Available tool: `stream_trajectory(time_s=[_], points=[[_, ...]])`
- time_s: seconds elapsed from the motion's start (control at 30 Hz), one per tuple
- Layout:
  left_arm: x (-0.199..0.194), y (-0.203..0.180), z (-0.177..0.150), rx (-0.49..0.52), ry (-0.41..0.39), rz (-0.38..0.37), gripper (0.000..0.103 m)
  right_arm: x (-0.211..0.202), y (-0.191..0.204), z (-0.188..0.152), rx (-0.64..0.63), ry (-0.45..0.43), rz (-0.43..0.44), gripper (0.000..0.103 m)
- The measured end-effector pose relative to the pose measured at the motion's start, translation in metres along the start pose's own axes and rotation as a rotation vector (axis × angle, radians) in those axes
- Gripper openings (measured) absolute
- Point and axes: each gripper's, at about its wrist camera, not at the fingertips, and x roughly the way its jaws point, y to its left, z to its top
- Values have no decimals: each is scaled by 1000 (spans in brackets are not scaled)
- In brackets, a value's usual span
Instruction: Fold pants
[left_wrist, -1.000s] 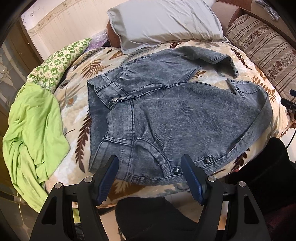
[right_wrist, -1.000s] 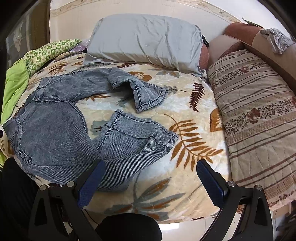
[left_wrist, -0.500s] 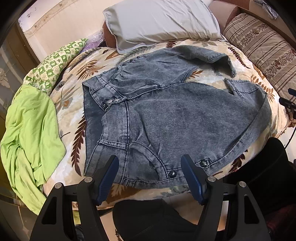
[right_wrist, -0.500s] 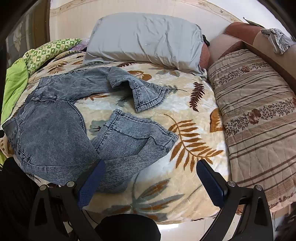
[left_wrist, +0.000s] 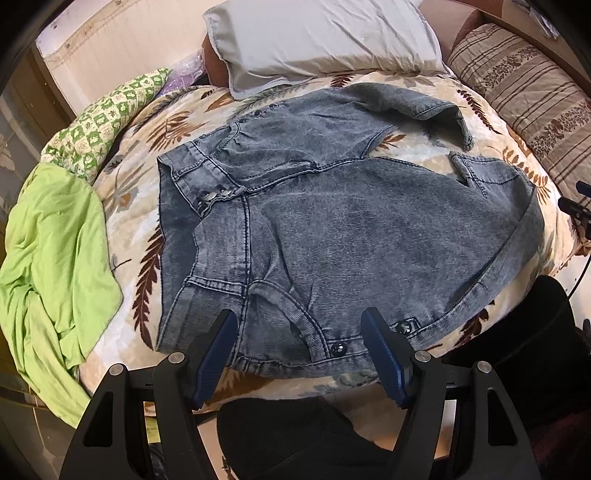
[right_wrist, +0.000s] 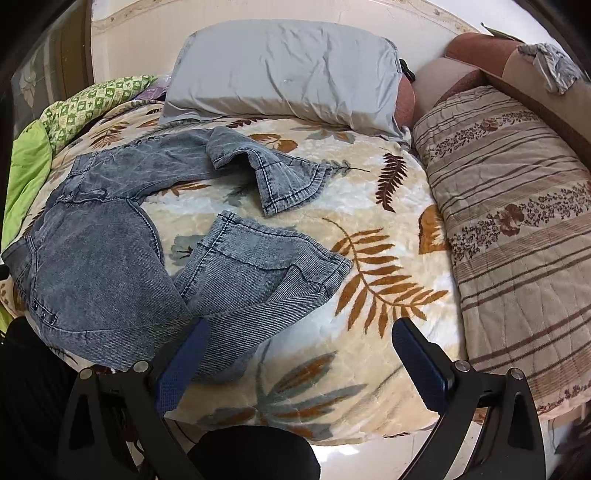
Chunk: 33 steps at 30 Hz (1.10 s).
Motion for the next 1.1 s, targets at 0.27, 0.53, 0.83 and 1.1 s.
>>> stream_trajectory(time_s=[0.27,0.53,0.83,1.1], points=[[10,4,14,-48,18,-37,70,8,-6,5,26,5,21,99],[22,52,27,-238,54,-35,70,36,-38,15,192,70,93,99],[58,141,-9,-638,149,-114,70,102,-70,15,493,158,302,95],[102,149,-25,-787,145,-301,61,127,-73,16,595,142,427,10]])
